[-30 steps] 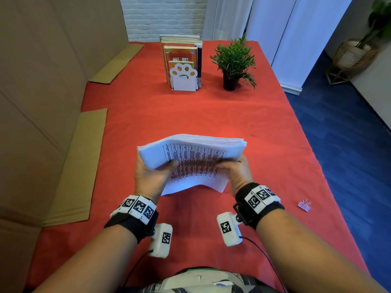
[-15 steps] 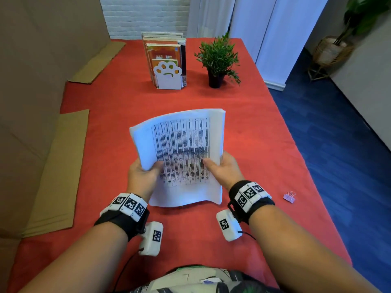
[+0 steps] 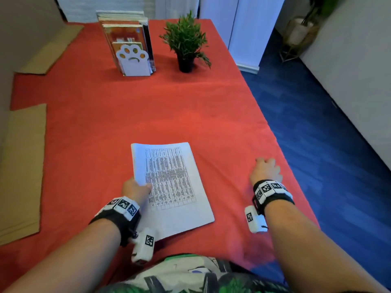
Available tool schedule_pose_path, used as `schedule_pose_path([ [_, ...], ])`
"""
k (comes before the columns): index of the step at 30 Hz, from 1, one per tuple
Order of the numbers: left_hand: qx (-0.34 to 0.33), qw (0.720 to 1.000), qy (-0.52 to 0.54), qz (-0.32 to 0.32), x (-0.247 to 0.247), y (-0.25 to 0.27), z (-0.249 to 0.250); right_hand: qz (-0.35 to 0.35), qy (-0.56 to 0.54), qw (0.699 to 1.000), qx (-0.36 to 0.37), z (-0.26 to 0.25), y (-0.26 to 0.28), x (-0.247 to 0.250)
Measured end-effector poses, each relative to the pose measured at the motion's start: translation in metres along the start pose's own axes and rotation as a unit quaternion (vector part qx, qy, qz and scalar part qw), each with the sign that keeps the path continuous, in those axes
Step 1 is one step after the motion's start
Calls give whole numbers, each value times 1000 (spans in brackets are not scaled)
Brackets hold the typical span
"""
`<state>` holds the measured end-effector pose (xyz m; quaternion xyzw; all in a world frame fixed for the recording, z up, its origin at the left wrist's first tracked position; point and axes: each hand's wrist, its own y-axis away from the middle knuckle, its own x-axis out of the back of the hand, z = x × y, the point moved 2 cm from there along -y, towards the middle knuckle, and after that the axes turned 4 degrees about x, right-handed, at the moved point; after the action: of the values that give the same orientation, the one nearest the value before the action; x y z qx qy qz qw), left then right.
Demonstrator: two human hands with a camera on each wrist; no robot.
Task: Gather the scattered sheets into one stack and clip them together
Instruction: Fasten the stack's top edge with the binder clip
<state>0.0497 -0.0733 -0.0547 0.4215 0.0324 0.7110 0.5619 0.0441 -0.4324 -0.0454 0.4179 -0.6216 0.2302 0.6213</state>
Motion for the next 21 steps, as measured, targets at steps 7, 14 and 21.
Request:
schedule_pose_path([
  [7, 21, 998, -59, 7, -4, -5, -11, -20, -63, 998, -21, 24, -12, -19],
  [14, 32, 997, -63, 14, -5, -2, -8, -27, -281, 951, 123, -53, 18, -1],
  [21, 36, 999, -29, 11, -5, -5, -11, -253, -419, 836, 249, -145, 89, -39],
])
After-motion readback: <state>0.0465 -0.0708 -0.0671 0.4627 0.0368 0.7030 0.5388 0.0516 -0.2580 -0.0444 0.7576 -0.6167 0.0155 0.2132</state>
